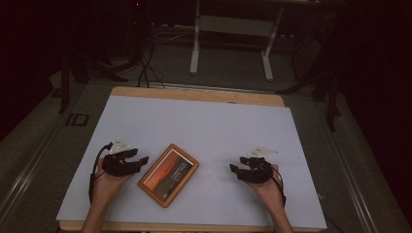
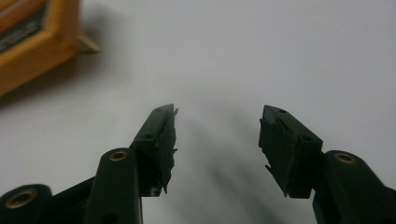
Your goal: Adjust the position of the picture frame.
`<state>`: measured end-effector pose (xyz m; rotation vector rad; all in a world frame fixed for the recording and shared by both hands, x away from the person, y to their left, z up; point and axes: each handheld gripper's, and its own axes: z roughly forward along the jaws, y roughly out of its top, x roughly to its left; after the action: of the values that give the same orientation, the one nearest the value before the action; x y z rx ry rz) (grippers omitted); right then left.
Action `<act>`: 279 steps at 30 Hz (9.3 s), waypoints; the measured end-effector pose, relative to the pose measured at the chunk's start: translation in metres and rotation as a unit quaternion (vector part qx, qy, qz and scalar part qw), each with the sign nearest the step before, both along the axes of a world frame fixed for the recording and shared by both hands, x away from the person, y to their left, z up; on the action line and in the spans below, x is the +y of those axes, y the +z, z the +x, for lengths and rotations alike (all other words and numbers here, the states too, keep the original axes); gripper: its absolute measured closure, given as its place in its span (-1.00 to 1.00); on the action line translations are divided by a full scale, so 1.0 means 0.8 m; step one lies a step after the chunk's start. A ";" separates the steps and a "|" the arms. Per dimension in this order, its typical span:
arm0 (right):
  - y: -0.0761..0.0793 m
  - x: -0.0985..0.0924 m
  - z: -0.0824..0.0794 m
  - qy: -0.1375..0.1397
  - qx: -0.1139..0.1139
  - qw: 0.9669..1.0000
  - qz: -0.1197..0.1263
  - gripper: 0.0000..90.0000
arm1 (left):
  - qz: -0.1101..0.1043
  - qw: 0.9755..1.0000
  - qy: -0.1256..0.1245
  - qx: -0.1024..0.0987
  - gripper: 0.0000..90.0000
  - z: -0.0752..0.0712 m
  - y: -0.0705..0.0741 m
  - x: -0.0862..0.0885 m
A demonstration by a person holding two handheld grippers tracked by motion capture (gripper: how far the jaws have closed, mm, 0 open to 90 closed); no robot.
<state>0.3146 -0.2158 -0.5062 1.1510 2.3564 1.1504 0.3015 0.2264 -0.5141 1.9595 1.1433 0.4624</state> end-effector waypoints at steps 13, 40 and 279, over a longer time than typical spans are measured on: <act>0.022 0.060 -0.022 0.066 -0.017 0.998 -0.014 -0.03 | -0.008 1.000 -0.027 0.000 -0.06 0.002 0.006 -0.010; -0.003 0.151 -0.034 0.115 0.038 0.993 0.013 -0.56 | 0.008 0.995 -0.096 0.026 -0.04 0.008 0.001 -0.034; -0.048 0.049 0.109 -0.039 0.240 0.930 0.276 0.19 | -0.135 0.973 -0.075 0.172 0.05 0.081 -0.019 -0.145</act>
<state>0.4016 -0.1768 -0.5446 1.8808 2.3380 1.7334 0.3665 0.1102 -0.5290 1.9075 1.1864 -0.1164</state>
